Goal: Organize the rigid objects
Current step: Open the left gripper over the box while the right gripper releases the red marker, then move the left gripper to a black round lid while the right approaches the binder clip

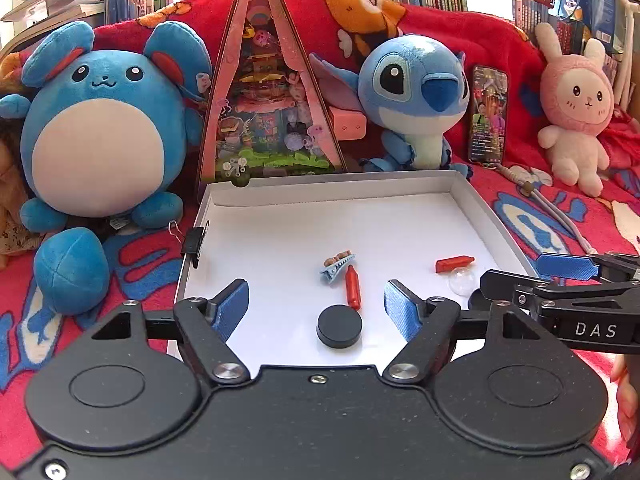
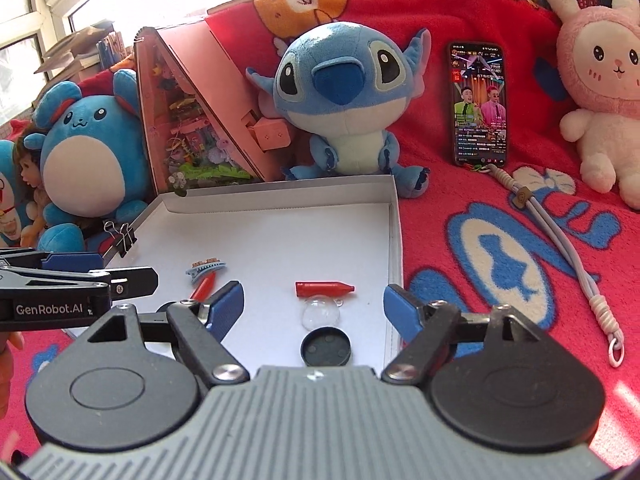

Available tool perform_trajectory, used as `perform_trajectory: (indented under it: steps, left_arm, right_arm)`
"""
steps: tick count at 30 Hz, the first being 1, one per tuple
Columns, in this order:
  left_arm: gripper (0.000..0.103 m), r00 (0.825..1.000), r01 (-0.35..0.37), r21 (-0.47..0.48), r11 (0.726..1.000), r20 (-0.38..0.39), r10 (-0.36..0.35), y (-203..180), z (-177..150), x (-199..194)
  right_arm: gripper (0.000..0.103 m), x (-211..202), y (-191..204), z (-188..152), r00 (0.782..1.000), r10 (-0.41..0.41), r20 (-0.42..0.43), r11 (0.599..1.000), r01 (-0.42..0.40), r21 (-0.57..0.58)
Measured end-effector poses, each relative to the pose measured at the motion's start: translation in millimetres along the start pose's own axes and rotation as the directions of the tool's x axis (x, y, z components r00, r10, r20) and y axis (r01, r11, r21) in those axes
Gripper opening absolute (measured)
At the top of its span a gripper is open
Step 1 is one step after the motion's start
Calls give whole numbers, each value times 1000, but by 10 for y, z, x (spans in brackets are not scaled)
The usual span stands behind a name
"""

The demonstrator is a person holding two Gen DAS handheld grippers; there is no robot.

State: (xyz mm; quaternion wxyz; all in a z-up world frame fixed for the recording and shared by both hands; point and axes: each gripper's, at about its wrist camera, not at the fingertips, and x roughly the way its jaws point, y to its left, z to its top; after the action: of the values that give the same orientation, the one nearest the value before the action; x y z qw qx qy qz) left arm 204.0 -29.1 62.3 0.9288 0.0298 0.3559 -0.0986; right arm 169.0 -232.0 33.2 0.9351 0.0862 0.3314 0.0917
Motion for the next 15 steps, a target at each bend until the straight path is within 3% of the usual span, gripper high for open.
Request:
perform_trajectory:
  steps: [15]
  left_arm:
    - [79,992,100,-19,995,82,-98,-68,-653,-731]
  right_arm:
    - [103,-724,224,-545,991,85,102,988,-71,-137]
